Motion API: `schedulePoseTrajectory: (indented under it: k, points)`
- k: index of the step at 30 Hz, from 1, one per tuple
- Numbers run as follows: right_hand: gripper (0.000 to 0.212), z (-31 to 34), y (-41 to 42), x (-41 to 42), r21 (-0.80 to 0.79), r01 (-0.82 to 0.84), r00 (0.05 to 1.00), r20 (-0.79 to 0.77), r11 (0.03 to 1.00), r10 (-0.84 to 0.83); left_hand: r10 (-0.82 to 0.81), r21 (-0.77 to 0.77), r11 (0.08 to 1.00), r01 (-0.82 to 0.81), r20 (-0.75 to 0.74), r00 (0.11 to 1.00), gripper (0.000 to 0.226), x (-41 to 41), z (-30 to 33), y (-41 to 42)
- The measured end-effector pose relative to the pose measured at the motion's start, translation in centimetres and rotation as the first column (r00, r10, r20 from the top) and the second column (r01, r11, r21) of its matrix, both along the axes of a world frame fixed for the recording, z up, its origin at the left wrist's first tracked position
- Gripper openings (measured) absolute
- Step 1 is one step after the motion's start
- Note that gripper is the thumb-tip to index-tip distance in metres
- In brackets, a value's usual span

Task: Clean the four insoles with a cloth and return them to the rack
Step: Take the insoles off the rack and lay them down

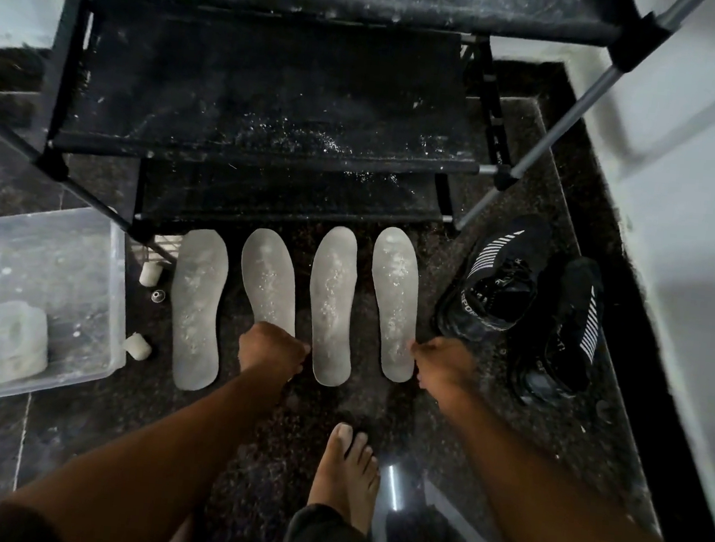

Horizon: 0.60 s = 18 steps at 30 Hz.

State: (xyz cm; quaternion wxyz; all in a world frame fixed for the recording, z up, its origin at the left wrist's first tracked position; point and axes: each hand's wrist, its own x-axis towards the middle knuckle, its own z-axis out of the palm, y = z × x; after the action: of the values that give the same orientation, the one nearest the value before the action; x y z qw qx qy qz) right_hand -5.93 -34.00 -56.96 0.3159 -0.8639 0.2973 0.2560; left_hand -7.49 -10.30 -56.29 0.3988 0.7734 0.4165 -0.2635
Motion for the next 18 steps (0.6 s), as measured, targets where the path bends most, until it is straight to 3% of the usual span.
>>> schedulePoseTrajectory:
  k: [2,6,8,12,15,18]
  points:
    - [0.031,0.5,0.6,0.5,-0.132,-0.082,0.996,0.012,0.988,0.085,-0.163,0.046,0.986,0.161,0.04,0.986,0.014,0.4,0.6,0.9]
    - [0.032,2.9,3.0,1.7,-0.139,-0.25,0.964,0.057,0.958,0.259,-0.425,0.114,0.901,0.418,0.045,0.904,0.024,2.6,1.4,4.1]
    - [0.033,4.5,4.3,2.3,-0.156,-0.357,0.916,0.136,0.921,0.378,-0.562,0.163,0.817,0.553,0.006,0.827,0.031,3.0,2.8,5.9]
    - [0.031,8.2,6.5,3.4,-0.154,-0.494,0.804,0.294,0.856,0.516,-0.754,0.255,0.624,0.739,-0.05,0.655,0.022,3.0,6.9,10.1]
    - [0.029,11.1,8.0,3.9,-0.188,-0.63,0.694,0.3,0.754,0.655,-0.87,0.167,0.459,0.873,-0.116,0.48,0.024,1.6,10.3,12.7]
    - [0.034,14.3,9.6,4.1,-0.203,-0.765,0.558,0.263,0.611,0.787,-0.848,0.18,0.488,0.854,-0.135,0.513,0.029,2.1,14.5,15.9]
